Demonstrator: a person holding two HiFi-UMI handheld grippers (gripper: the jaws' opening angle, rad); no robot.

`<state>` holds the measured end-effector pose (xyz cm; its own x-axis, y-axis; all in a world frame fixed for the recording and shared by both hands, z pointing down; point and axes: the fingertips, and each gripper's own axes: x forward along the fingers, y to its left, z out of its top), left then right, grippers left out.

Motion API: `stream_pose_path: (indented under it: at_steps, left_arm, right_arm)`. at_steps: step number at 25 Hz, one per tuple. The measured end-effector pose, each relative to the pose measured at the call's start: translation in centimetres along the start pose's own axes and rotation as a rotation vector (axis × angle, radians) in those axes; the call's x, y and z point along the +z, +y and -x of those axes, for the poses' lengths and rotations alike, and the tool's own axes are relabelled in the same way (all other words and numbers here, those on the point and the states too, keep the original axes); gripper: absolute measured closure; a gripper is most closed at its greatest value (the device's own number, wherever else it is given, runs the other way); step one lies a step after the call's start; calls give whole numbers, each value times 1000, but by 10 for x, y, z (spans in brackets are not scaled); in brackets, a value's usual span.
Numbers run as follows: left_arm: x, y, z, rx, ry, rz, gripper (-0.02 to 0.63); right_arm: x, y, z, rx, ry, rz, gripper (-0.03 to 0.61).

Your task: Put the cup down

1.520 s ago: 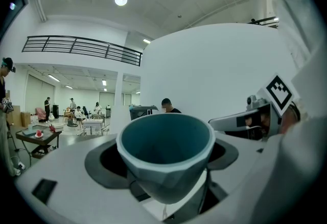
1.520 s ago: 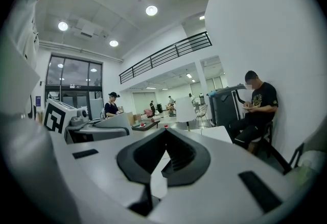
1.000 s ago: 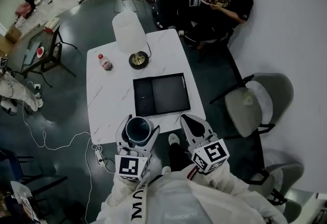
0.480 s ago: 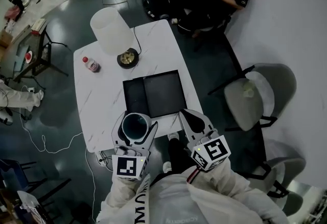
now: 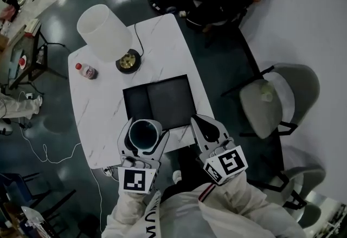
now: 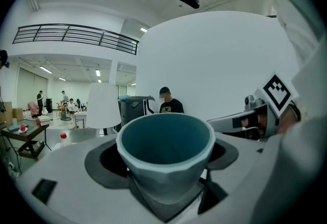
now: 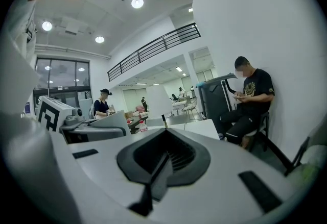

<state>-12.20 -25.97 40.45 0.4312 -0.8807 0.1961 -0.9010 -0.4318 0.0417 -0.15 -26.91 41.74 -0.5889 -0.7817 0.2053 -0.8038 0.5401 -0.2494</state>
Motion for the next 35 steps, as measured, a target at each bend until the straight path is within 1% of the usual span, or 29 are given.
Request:
stream_pose_path:
  at_steps: [5,9,13,19,26,35]
  left_arm:
    - [-9,6,-23,-5,6,1,199]
    - [-13,14,-37,-18,9,-38,199]
    - [-19,20,-53,-9,4,-15,199]
    - [-38,26,-72,1,11,10,199]
    - [-59,31,-103,0,19,9,199]
    - [-86,39,-136,3,38,12,199]
  right_arm:
    - [-4,-13,-21,2,6,3,572]
    - [-2,-19,-35,6,-7,14,572]
    - [-6,-27,-46,2,-10,21,572]
    - [-22,-42,-59,-11,0,12,572]
    - [-41,-65,-80,-20,13,4,572]
    - [-56,-89,-109,-22,23,11,572]
